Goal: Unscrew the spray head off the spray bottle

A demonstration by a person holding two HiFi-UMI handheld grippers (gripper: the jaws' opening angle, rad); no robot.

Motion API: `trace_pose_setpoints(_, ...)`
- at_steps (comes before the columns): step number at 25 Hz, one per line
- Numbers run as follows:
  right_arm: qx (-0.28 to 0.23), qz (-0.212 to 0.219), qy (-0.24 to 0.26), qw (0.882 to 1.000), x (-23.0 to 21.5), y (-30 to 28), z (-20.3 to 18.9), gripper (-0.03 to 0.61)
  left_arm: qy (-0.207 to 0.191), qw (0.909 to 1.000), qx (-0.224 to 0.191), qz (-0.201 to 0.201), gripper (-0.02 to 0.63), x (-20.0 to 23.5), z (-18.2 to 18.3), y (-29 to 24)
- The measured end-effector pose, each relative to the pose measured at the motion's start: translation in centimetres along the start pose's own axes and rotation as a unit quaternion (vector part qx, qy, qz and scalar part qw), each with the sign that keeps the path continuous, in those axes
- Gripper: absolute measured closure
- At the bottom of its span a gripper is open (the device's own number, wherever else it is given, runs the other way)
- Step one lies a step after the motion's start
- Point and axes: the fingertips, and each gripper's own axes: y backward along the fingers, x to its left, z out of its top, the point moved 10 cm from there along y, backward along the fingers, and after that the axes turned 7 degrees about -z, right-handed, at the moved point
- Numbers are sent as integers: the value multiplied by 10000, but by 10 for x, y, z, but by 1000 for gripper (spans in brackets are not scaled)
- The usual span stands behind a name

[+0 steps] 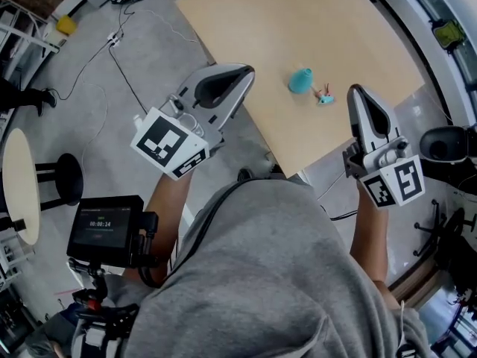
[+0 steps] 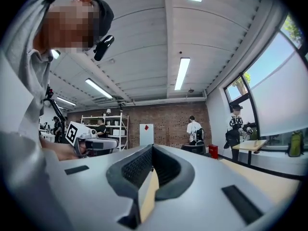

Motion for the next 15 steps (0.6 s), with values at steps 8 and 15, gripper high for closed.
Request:
trace_pose_setpoints(8, 98, -77, 145, 9998, 19, 9, 15, 574, 47, 9998, -106, -135, 611, -7, 5, 12)
trace_pose_setpoints(15, 141, -51, 162, 9998, 31, 1, 14, 574, 98, 9998, -131, -150, 611, -5, 1, 24)
